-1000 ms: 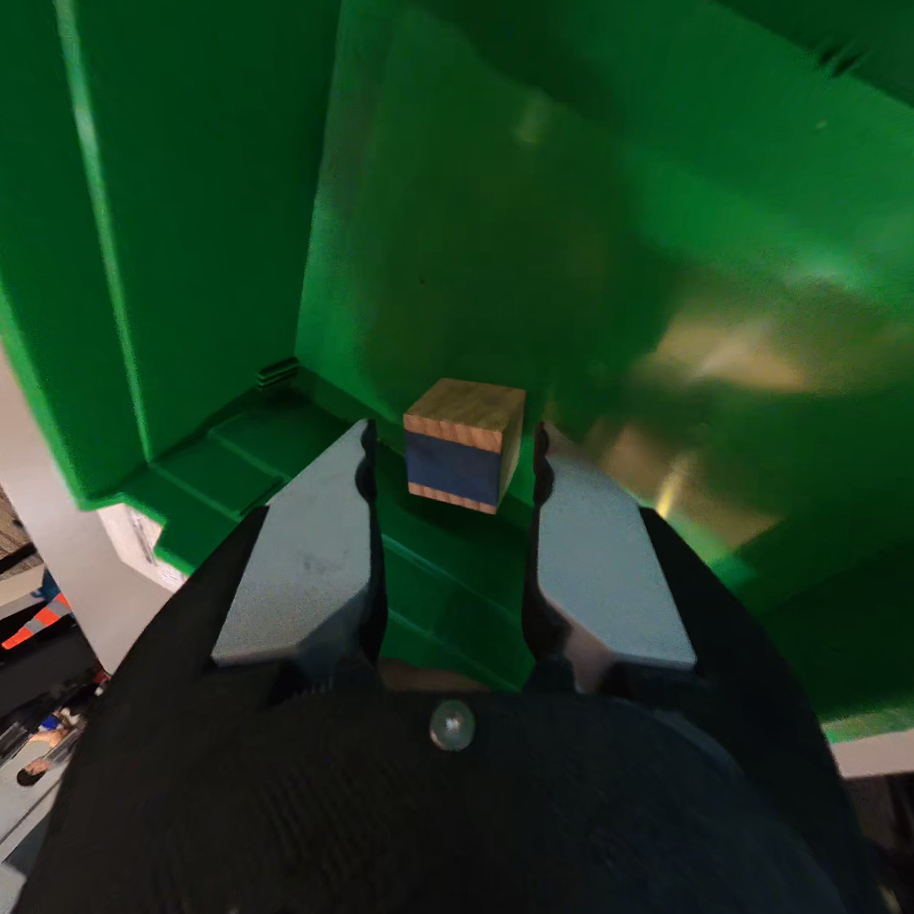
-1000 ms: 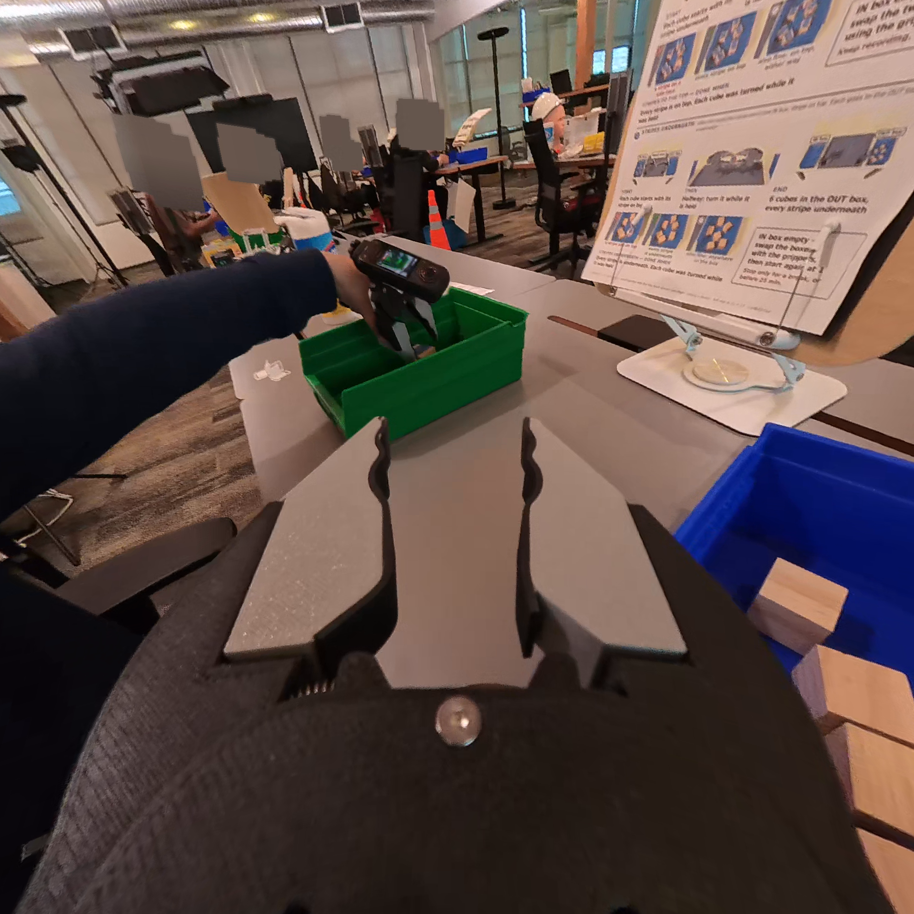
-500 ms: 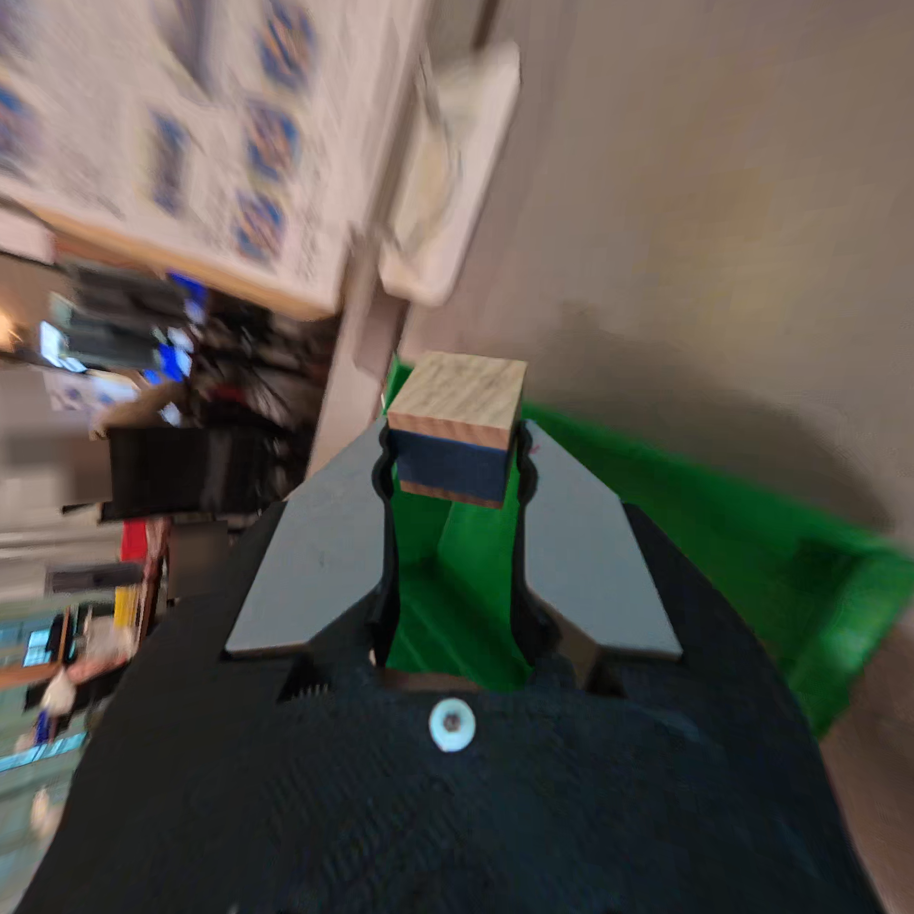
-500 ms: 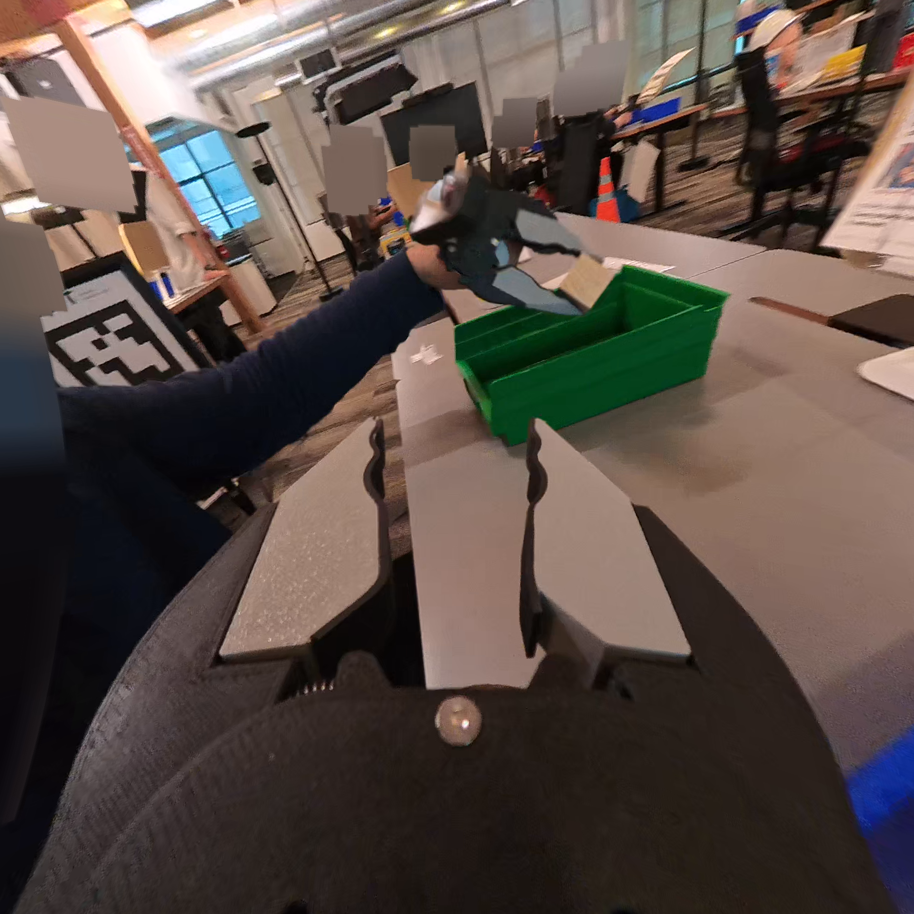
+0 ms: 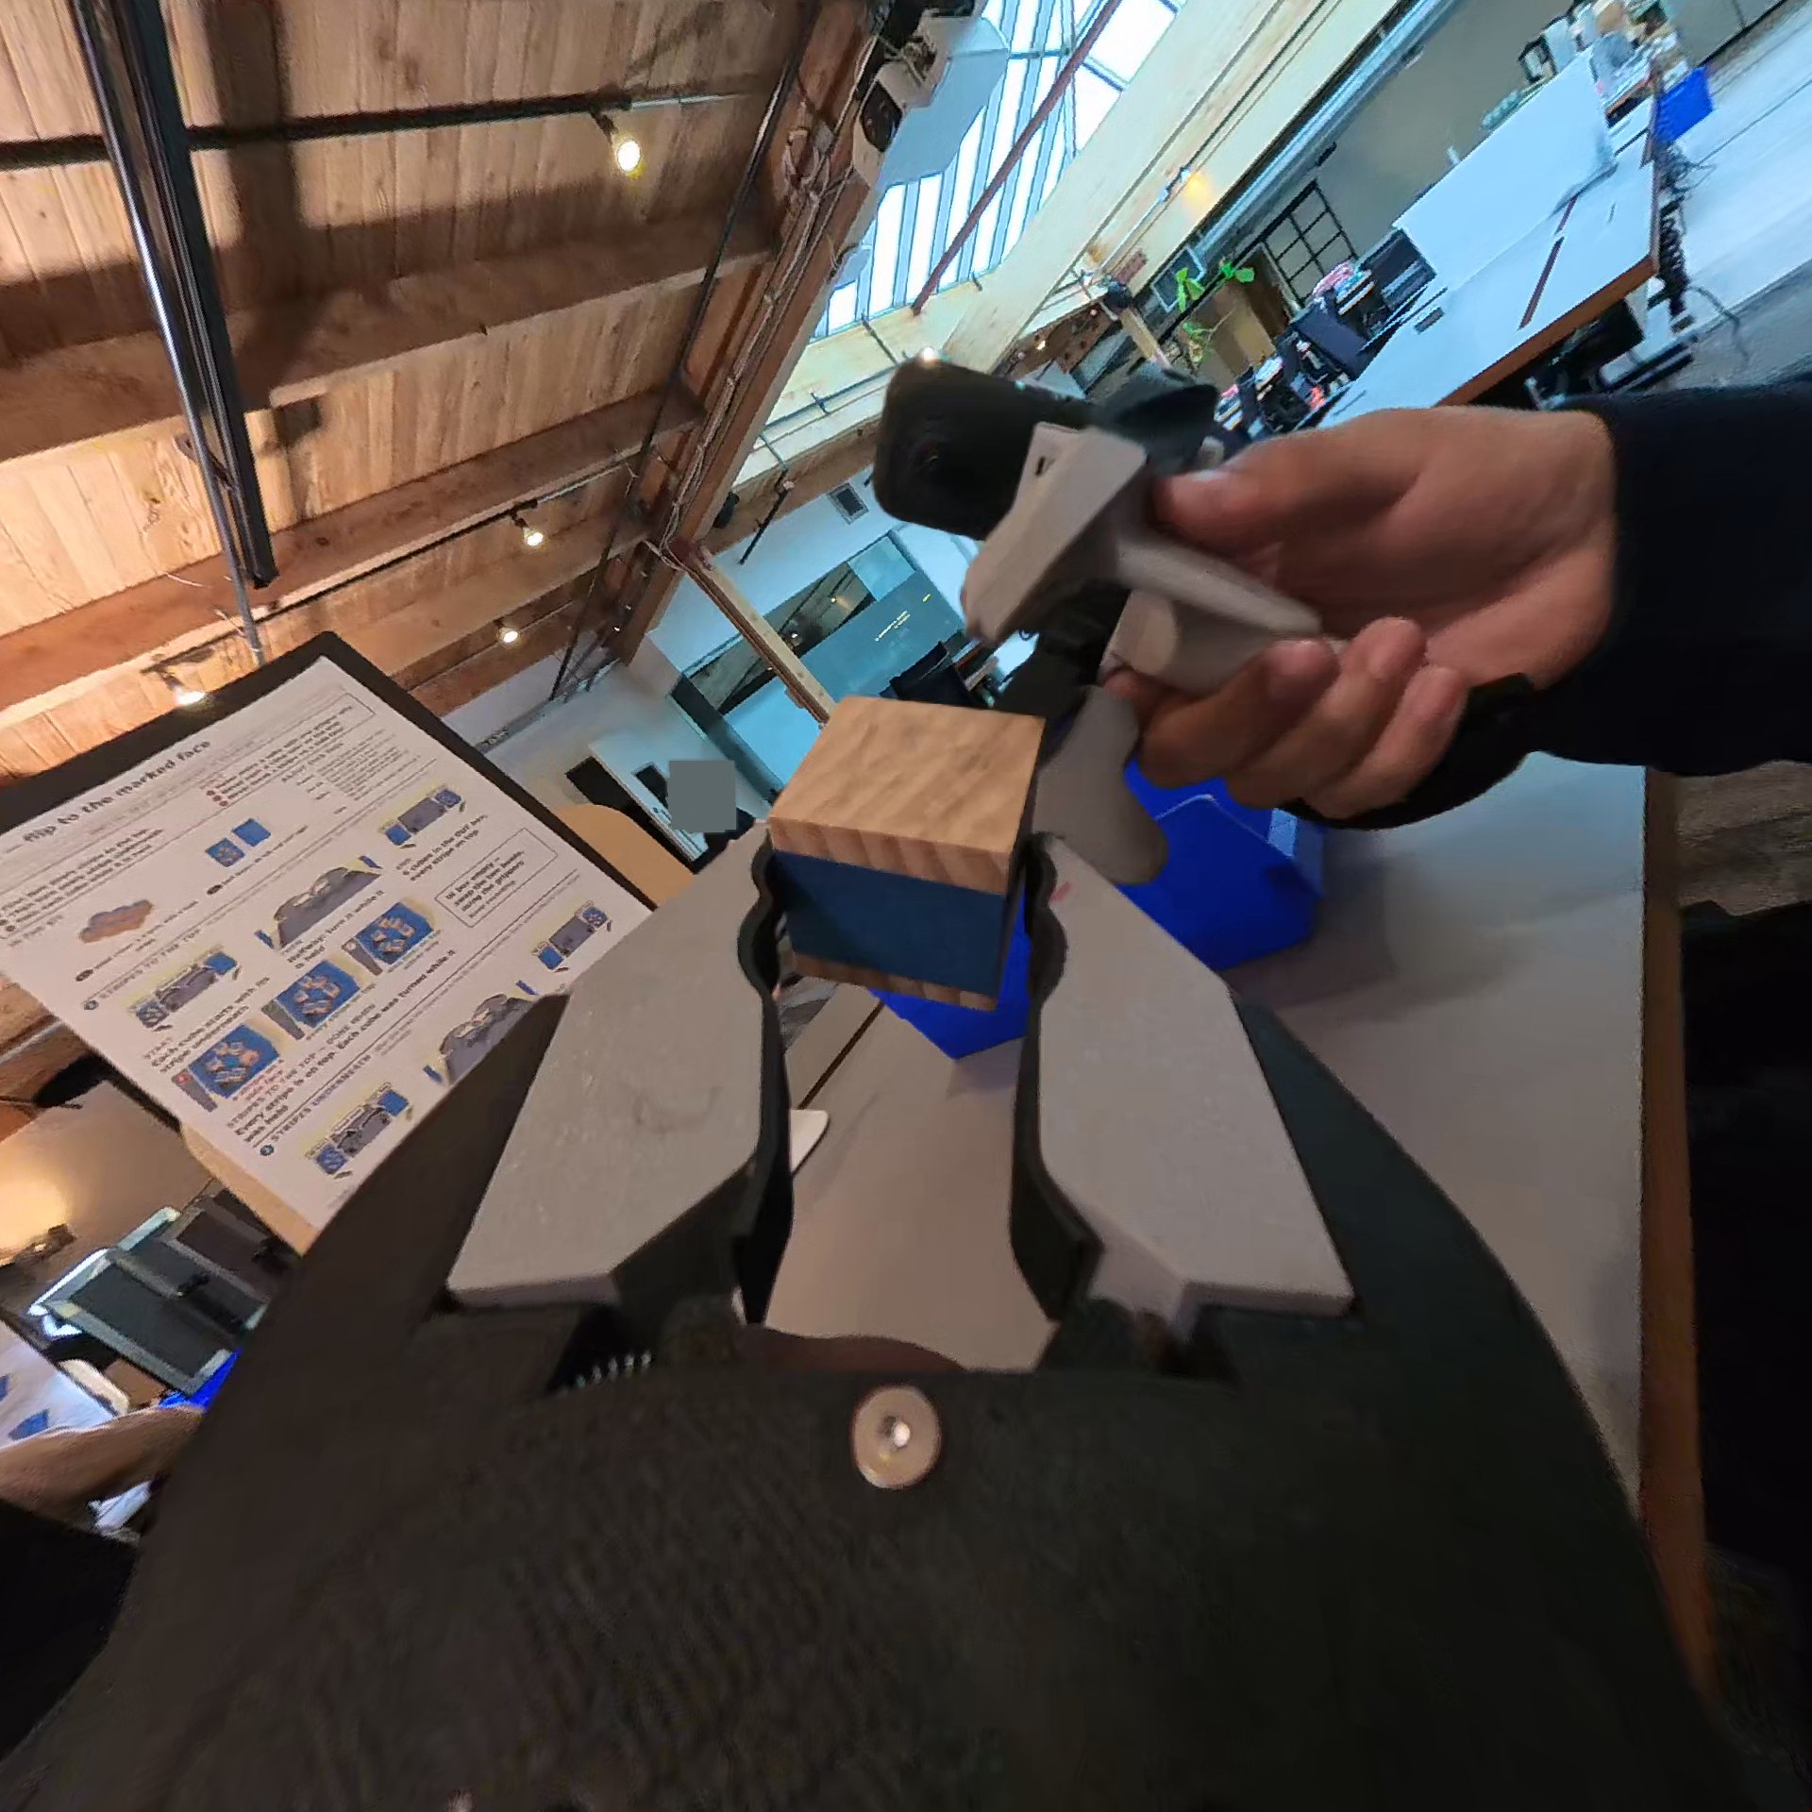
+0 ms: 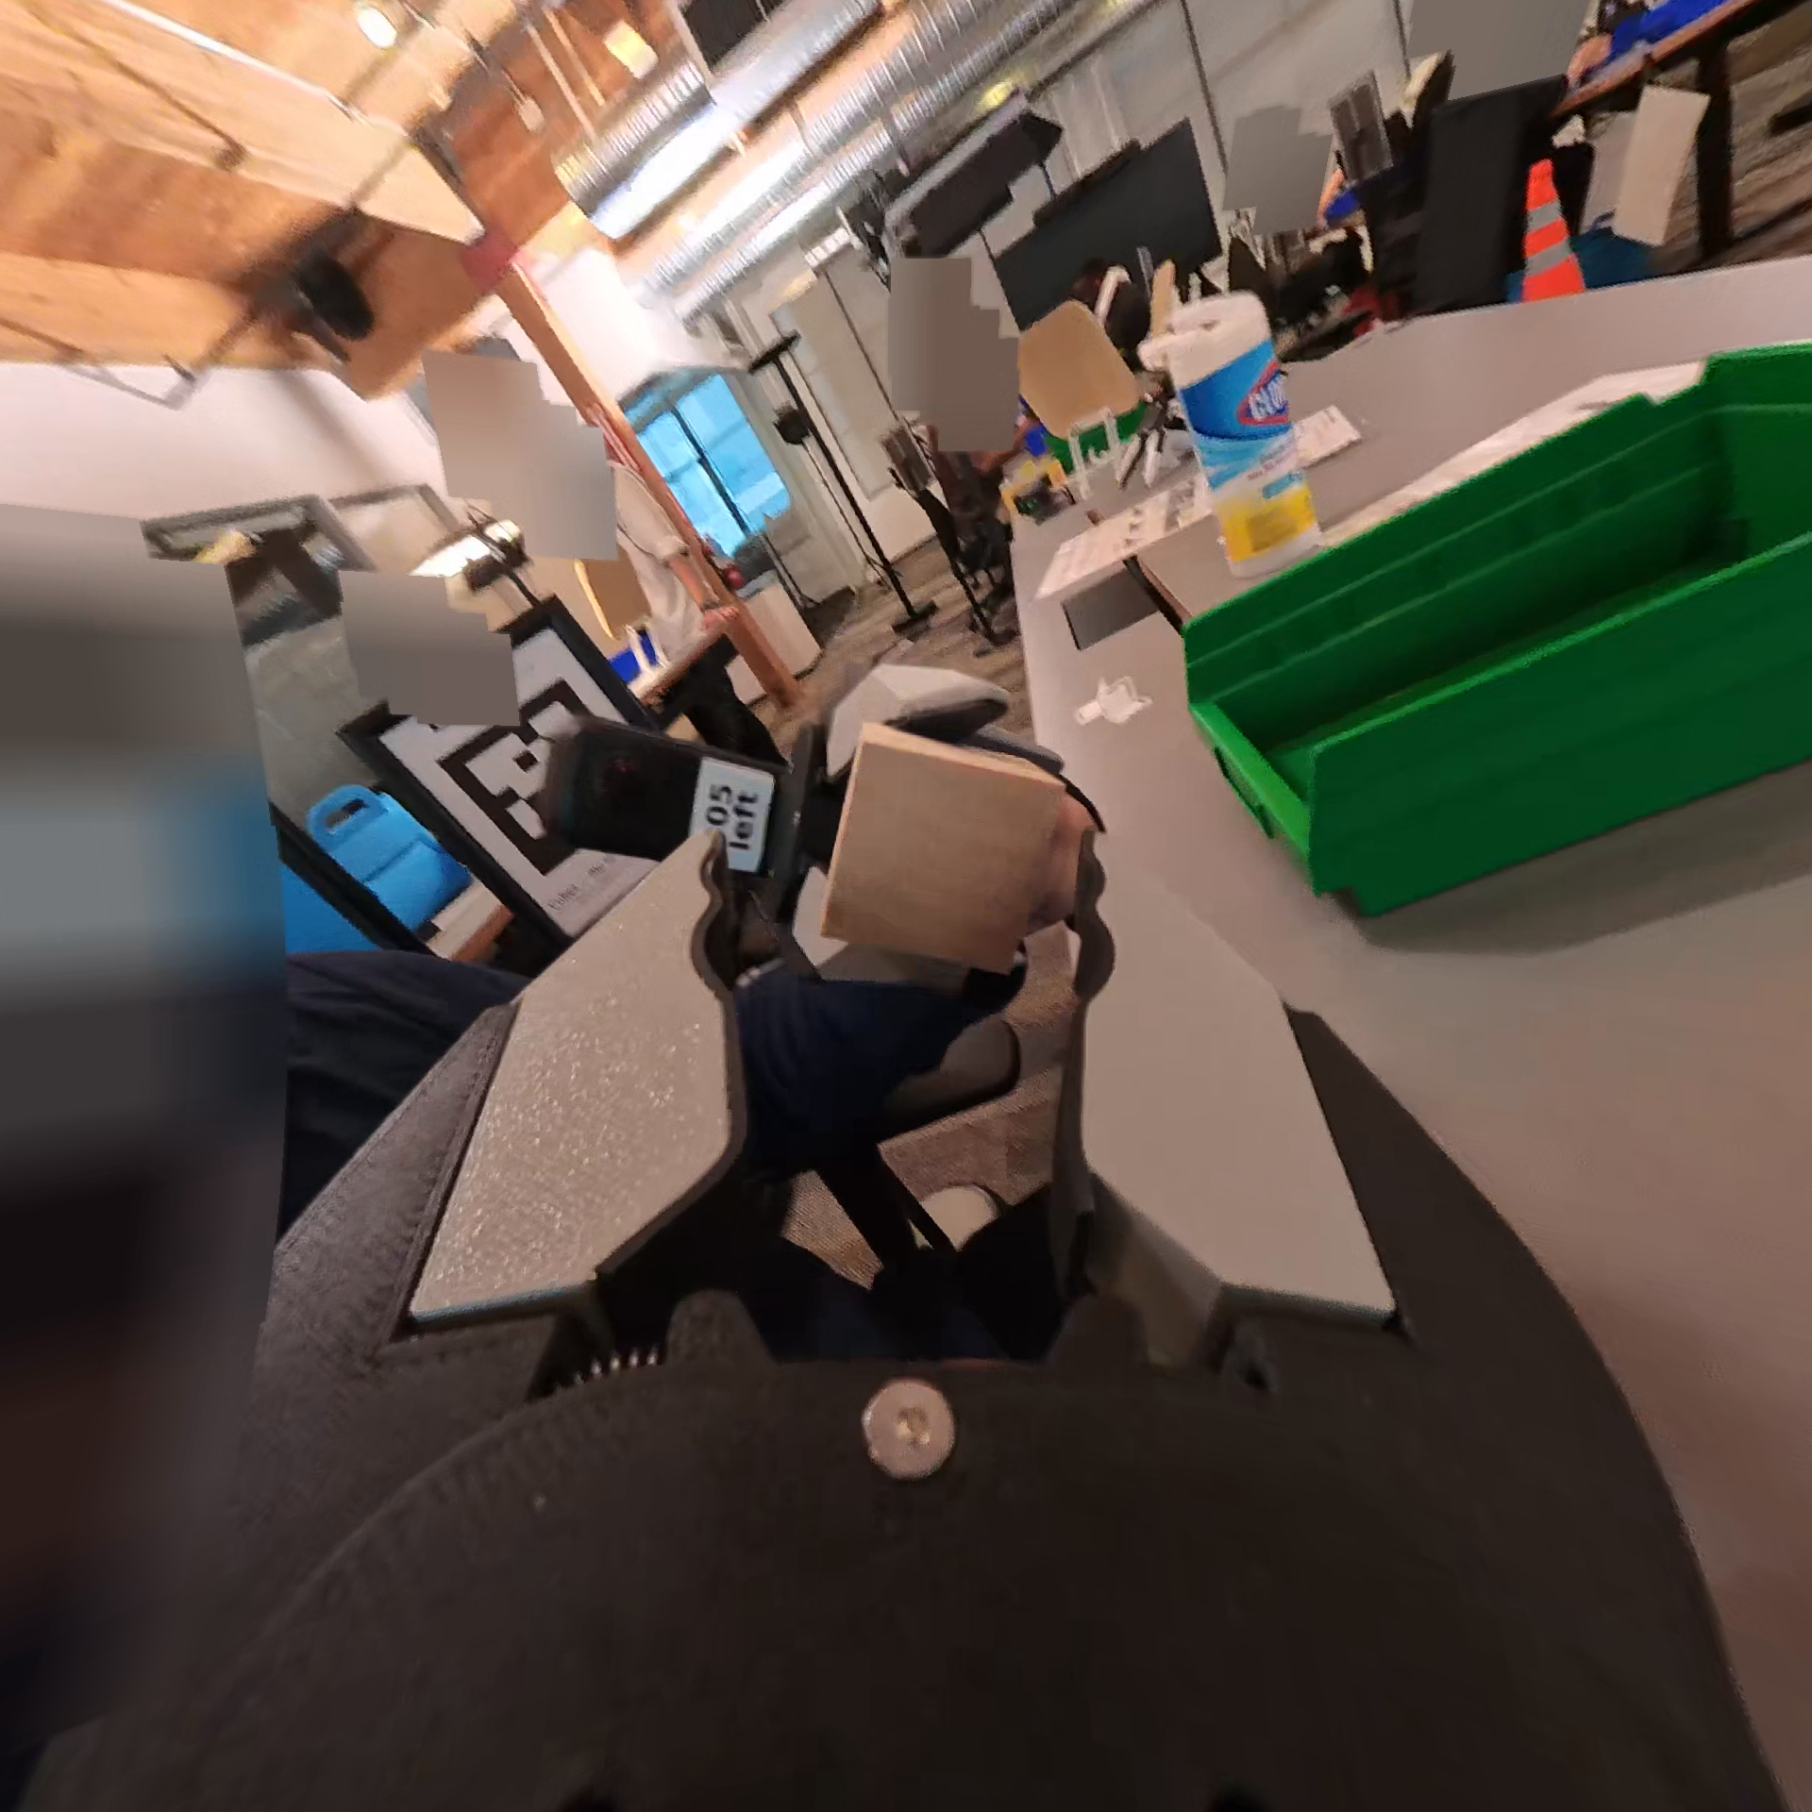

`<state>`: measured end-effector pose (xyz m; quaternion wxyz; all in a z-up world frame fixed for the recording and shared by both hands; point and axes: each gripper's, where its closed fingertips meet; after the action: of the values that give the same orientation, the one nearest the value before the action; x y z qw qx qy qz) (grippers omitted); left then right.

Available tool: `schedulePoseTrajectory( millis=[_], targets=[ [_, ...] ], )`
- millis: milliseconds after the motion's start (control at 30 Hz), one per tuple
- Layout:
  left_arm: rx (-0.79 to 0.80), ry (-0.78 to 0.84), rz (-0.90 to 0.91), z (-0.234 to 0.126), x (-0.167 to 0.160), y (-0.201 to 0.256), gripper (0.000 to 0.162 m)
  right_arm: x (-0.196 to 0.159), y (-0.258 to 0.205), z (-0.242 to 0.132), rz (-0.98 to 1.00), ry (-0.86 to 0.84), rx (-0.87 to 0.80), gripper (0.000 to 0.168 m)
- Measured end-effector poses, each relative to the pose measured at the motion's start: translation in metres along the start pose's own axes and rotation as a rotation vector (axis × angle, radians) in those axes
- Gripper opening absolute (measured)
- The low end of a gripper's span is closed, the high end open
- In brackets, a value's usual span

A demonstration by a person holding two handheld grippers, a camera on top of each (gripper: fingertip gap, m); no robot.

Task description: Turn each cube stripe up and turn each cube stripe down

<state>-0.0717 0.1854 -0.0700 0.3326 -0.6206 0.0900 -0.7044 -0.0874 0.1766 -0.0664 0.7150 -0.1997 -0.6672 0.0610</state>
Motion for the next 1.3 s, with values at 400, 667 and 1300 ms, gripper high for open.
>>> schedulePoseTrajectory(
  millis=[400, 667, 1300],
  targets=[
    [-0.115, -0.077, -0.188, -0.012, -0.02, 0.001, 0.047, -0.01, 0.021, -0.002, -0.167, -0.123, -0.14, 0.045],
    [-0.278, -0.194, -0.683, -0.007, -0.065, 0.005, 0.044, -0.033, 0.051, -0.008, -0.167, -0.223, -0.212, 0.043],
    [-0.486, -0.258, -0.805, -0.015, -0.118, 0.032, 0.051, -0.083, 0.083, 0.005, -0.239, -0.393, -0.168, 0.043]
  ],
)
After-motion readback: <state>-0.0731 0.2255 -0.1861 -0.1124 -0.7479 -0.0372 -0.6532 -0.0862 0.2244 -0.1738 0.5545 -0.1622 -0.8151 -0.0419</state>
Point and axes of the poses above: each gripper's, where its closed fingertips meet, z out along the fingers, x out of its top, y = z × x across the jaws, and after that the axes turned 8 degrees about -z, right-handed
